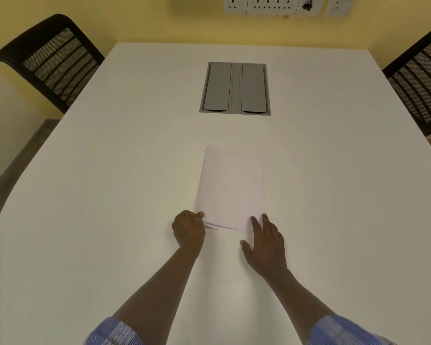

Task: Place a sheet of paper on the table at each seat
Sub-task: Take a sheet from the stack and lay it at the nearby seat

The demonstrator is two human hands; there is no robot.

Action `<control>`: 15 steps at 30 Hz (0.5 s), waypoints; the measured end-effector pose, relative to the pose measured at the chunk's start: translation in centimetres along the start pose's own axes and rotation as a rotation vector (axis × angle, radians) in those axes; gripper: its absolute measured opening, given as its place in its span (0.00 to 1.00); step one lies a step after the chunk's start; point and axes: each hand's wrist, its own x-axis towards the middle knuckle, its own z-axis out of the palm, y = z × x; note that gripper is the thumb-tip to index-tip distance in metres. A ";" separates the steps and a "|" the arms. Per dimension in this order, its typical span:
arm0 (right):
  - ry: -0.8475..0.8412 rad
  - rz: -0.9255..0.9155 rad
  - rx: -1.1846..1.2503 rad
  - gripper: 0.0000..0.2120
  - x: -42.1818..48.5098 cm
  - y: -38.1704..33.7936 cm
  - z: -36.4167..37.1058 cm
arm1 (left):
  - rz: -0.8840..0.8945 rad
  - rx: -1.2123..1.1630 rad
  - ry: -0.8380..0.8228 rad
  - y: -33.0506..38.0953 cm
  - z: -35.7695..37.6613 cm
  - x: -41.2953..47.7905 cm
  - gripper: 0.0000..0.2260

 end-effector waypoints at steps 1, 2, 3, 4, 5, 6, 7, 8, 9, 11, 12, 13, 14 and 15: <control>-0.004 0.002 0.002 0.36 0.0 0.0 0.0 | 0.016 0.004 0.011 0.1 -0.2 -0.1 0.14; -0.008 0.006 0.012 0.36 0.1 0.0 -0.1 | 0.037 0.004 0.019 0.2 -0.4 -0.3 0.13; -0.013 0.012 0.026 0.37 0.1 0.0 -0.2 | 0.059 0.003 0.027 0.2 -0.6 -0.4 0.13; -0.020 0.017 0.039 0.37 0.1 0.0 -0.3 | 0.079 0.004 0.035 0.3 -0.8 -0.5 0.12; -0.026 0.020 0.049 0.38 0.2 0.0 -0.4 | 0.098 0.008 0.041 0.5 -1.1 -0.6 0.12; -0.032 0.019 0.058 0.39 0.2 0.1 -0.6 | 0.119 0.013 0.046 0.7 -1.4 -0.7 0.11; -0.041 0.014 0.066 0.40 0.2 0.2 -0.8 | 0.143 0.016 0.051 1.0 -1.7 -0.9 0.11; -0.054 0.009 0.075 0.41 0.3 0.2 -1.0 | 0.169 0.015 0.056 1.3 -2.1 -1.0 0.11; -0.070 0.006 0.087 0.42 0.3 0.2 -1.4 | 0.194 0.010 0.060 1.8 -2.5 -1.2 0.12; -0.092 0.011 0.122 0.44 0.2 -0.1 -2.4 | 0.235 -0.012 0.065 2.9 -3.5 -1.8 0.12; -0.089 0.011 0.137 0.45 0.1 -0.5 -3.1 | 0.252 -0.030 0.068 3.5 -4.0 -2.2 0.13; -0.073 0.001 0.151 0.47 -0.1 -1.0 -3.8 | 0.265 -0.052 0.069 4.1 -4.5 -2.8 0.13; -0.044 -0.019 0.170 0.48 -0.5 -1.7 -4.6 | 0.269 -0.083 0.065 4.7 -5.1 -3.4 0.14; -0.009 -0.044 0.195 0.49 -1.1 -2.6 -5.3 | 0.264 -0.125 0.052 5.2 -5.6 -4.2 0.15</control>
